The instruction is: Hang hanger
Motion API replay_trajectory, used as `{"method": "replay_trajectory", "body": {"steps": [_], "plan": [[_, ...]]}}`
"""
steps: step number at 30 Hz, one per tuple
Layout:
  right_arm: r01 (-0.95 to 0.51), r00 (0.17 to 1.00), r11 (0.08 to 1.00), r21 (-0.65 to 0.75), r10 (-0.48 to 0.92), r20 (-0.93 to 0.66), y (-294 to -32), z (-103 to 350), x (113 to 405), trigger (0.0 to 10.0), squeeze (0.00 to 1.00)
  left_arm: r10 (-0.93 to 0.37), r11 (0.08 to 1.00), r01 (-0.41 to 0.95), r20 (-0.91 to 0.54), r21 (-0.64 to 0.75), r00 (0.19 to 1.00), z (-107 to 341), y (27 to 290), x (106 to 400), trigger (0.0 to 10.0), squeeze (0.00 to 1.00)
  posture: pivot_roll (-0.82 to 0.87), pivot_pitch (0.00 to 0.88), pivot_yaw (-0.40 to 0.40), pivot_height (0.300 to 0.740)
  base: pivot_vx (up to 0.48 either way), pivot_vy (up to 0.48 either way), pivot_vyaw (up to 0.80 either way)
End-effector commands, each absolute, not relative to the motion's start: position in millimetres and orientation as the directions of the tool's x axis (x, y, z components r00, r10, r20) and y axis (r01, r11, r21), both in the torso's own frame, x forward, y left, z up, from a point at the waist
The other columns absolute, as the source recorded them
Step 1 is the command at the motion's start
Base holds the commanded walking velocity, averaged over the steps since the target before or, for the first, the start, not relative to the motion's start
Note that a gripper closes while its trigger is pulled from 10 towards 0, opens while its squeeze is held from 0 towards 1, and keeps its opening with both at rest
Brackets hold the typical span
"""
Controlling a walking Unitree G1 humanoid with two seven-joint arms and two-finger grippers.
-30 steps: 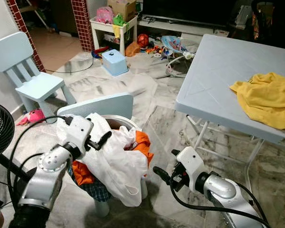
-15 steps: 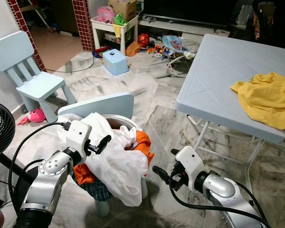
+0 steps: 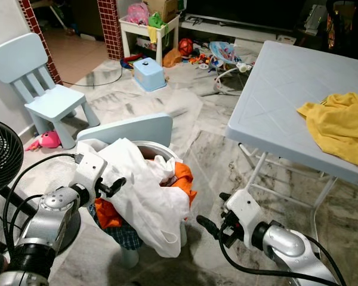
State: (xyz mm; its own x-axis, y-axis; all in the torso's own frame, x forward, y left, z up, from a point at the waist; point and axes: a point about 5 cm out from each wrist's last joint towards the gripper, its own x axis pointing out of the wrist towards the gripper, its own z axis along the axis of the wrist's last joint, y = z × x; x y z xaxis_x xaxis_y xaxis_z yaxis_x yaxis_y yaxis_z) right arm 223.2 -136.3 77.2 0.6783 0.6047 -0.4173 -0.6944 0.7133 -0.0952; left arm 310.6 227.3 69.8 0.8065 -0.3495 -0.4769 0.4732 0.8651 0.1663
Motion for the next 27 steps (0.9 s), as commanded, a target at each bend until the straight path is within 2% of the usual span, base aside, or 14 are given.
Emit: {"method": "replay_trajectory", "body": {"steps": [1, 2, 3, 4, 13, 27], "plan": [[-0.69, 0.685, 0.716, -0.104, 0.6, -0.413, -140.0, 83.8, 221.9, 10.0, 0.0, -0.349, 0.85, 0.495, -0.509, 0.182, 0.787, 64.1, 228.2, 315.4, 3.9, 0.0, -0.15, 0.136, -0.026, 0.74, 0.0, 0.0, 0.0], [-0.689, 0.686, 0.717, -0.105, 0.599, -0.413, -140.3, 84.4, 221.6, 10.0, 0.0, -0.349, 0.847, 0.499, -0.515, 0.184, 0.783, 62.9, 228.0, 316.5, 3.9, 0.0, -0.16, 0.137, -0.025, 0.74, 0.0, 0.0, 0.0], [-0.688, 0.686, 0.718, -0.106, 0.598, -0.414, -140.8, 84.9, 221.6, 10.0, 0.0, -0.353, 0.847, 0.5, -0.513, 0.179, 0.782, 63.0, 226.9, 317.9, 1.6, 0.0, -0.16, 0.138, -0.024, 0.74, 0.0, 0.0, 0.0], [-0.687, 0.687, 0.718, -0.107, 0.596, -0.416, -141.8, 85.9, 221.7, 10.0, 0.0, -0.36, 0.85, 0.5, -0.511, 0.165, 0.78, 62.7, 224.5, 320.8, 0.0, 0.0, -0.16, 0.137, -0.023, 0.74, 0.0, 0.0, 0.0], [-0.698, 0.676, 0.709, -0.104, 0.603, -0.424, -142.5, 88.0, 219.5, 10.0, 0.0, -0.36, 0.844, 0.508, -0.519, 0.174, 0.776, 60.8, 217.6, 330.1, 0.0, 0.0, -0.17, 0.126, -0.009, 0.74, 0.0, 0.0, 0.0], [-0.701, 0.678, 0.704, -0.114, 0.607, -0.415, -138.5, 87.0, 228.9, 10.0, 0.0, -0.311, 0.91, 0.406, -0.522, 0.076, 0.794, 47.2, 229.9, 321.2, 0.0, 0.0, -0.14, 0.101, -0.012, 0.74, 0.0, 0.0, 0.0]]}}
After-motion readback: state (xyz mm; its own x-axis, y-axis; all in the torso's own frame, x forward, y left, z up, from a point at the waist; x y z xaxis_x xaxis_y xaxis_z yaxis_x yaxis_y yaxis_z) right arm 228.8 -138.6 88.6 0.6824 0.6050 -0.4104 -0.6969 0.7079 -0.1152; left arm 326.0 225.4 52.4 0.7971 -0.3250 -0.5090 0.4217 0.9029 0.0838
